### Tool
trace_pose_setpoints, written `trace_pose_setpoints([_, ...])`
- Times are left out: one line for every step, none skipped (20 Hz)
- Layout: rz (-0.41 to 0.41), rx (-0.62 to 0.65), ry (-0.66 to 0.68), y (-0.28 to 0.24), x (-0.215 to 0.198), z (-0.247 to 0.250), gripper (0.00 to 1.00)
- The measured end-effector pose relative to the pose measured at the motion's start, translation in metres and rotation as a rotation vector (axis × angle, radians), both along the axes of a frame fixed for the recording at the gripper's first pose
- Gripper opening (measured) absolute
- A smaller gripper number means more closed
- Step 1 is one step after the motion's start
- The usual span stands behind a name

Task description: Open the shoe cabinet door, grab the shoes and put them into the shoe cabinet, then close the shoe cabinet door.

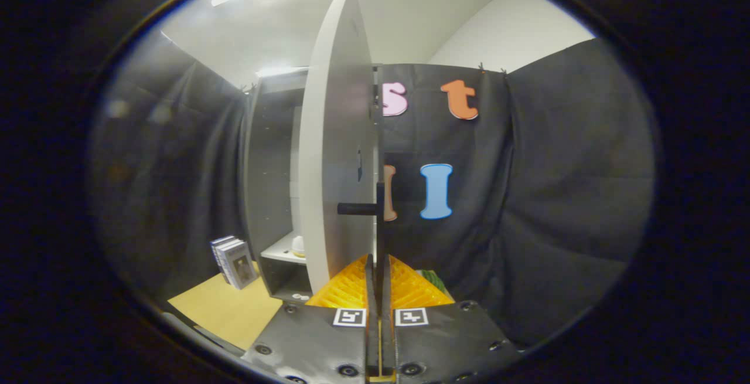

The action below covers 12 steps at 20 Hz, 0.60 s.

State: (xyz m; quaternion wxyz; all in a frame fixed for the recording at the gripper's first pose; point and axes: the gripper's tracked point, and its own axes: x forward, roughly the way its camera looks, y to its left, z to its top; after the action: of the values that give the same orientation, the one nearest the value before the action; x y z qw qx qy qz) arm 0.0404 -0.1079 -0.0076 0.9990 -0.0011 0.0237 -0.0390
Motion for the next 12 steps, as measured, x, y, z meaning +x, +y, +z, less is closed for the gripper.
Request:
trace_pose_setpoints([-0.033, -0.012, 0.000, -0.015, -0.002, 0.001, 0.04])
trace_pose_setpoints([-0.050, -0.011, -0.002, -0.024, -0.003, 0.001, 0.04])
trace_pose_setpoints([-0.033, 0.015, -0.011, -0.022, -0.004, 0.003, 0.02])
trace_pose_setpoints([-0.018, 0.030, -0.026, -0.016, -0.002, 0.006, 0.02])
trace_pose_setpoints([-0.016, 0.018, -0.031, -0.014, -0.002, 0.007, 0.02])
trace_pose_setpoints([-0.014, 0.001, -0.029, -0.014, -0.004, 0.006, 0.03])
trace_pose_setpoints([-0.022, -0.017, -0.035, -0.014, -0.005, 0.008, 0.03])
trace_pose_setpoints([-0.020, -0.035, -0.043, -0.013, -0.008, 0.009, 0.03])
trace_pose_setpoints([-0.042, -0.050, -0.047, -0.013, -0.014, 0.012, 0.03])
trace_pose_setpoints([-0.041, -0.051, -0.051, -0.012, -0.020, 0.014, 0.03])
trace_pose_setpoints([-0.049, -0.043, -0.059, -0.010, -0.029, 0.016, 0.03])
trace_pose_setpoints([-0.062, -0.044, -0.065, -0.009, -0.036, 0.017, 0.05])
